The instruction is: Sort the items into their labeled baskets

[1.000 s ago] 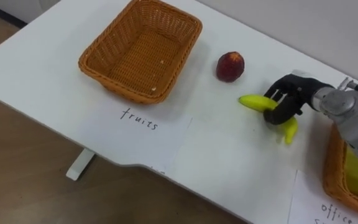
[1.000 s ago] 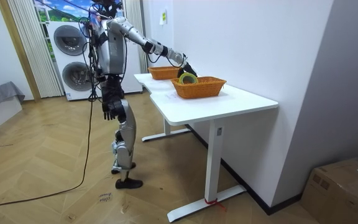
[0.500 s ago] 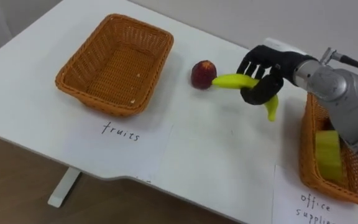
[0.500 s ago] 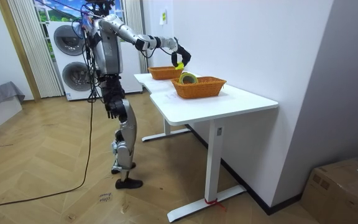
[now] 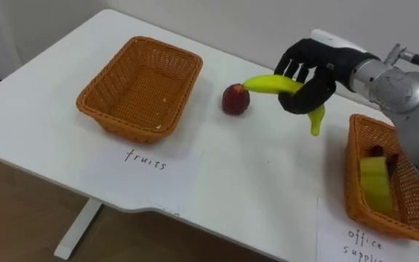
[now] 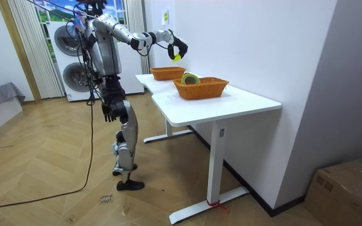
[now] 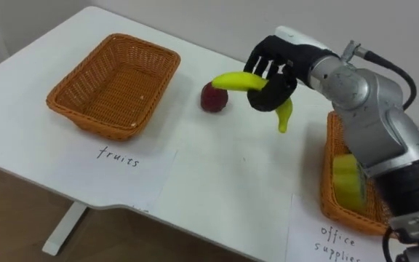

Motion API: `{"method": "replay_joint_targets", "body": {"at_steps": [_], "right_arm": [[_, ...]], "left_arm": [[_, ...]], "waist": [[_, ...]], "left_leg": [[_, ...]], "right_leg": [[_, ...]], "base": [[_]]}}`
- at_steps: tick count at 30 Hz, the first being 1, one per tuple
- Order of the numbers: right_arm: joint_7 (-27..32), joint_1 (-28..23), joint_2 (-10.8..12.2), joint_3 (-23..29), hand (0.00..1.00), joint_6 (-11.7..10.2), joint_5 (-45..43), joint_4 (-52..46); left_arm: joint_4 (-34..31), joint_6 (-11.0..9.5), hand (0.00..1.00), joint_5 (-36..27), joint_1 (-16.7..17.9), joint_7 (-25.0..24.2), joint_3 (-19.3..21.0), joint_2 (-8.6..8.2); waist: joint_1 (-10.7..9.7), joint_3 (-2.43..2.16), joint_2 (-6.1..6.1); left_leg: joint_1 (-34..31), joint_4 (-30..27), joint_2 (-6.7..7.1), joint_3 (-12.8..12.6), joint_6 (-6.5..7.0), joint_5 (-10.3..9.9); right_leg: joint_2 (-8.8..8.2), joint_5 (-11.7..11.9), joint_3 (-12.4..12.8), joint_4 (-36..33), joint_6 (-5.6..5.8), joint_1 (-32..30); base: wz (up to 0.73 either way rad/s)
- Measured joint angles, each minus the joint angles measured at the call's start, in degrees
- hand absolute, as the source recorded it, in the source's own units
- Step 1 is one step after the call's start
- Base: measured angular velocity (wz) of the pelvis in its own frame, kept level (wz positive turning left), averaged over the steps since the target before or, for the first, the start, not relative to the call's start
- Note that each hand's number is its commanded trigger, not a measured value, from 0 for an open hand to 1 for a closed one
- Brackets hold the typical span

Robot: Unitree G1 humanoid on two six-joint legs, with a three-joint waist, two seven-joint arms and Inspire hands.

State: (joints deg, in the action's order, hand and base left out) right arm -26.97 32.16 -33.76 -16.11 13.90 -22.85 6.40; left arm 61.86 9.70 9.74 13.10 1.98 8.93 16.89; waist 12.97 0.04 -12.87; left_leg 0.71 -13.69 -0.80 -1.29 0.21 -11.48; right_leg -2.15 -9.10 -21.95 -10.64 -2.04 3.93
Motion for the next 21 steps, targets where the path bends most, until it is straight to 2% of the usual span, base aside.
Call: {"method": "replay_joint_targets", "body": {"at_steps": [3,8,18,21], "right_arm": [[0.01,0.00,0.00,-0.06,1.00,-0.14,0.03,-2.77],[0.04,0.02,0.03,-0.37,1.00,-0.28,0.15,-4.93],[0.32,0.17,0.04,-0.68,1.00,-0.15,0.59,-5.58],[0.74,0.23,0.27,-0.71,1.00,-0.16,0.54,-5.61]], "left_arm": [[0.02,-0.11,0.00,-0.02,-0.17,-0.29,0.00,0.02],[0.35,-0.57,0.00,-0.07,-0.26,-0.31,-0.01,0.04],[1.25,-0.45,0.00,-0.06,0.36,-1.02,-0.06,-0.31],[0.94,-0.47,0.00,-0.07,0.82,-1.50,-0.08,-0.32]], "waist": [[0.24,0.01,-0.61],[1.85,0.48,-0.01],[3.52,0.52,0.05],[4.60,0.53,0.02]], "left_leg": [[0.00,-0.04,0.03,0.12,0.05,-0.03],[1.78,1.19,0.11,0.32,0.21,-0.14],[2.59,2.35,0.42,2.02,0.26,-0.12],[2.94,3.04,0.44,2.32,0.26,-0.13]], "right_leg": [[0.07,-0.05,-0.03,0.12,0.07,0.12],[0.20,-0.26,0.08,0.01,0.45,1.23],[0.23,-0.51,-0.08,0.16,0.84,1.82],[0.24,-0.64,-0.07,0.16,1.07,2.12]], "base": [[0.03],[0.01],[0.07],[0.07]]}}
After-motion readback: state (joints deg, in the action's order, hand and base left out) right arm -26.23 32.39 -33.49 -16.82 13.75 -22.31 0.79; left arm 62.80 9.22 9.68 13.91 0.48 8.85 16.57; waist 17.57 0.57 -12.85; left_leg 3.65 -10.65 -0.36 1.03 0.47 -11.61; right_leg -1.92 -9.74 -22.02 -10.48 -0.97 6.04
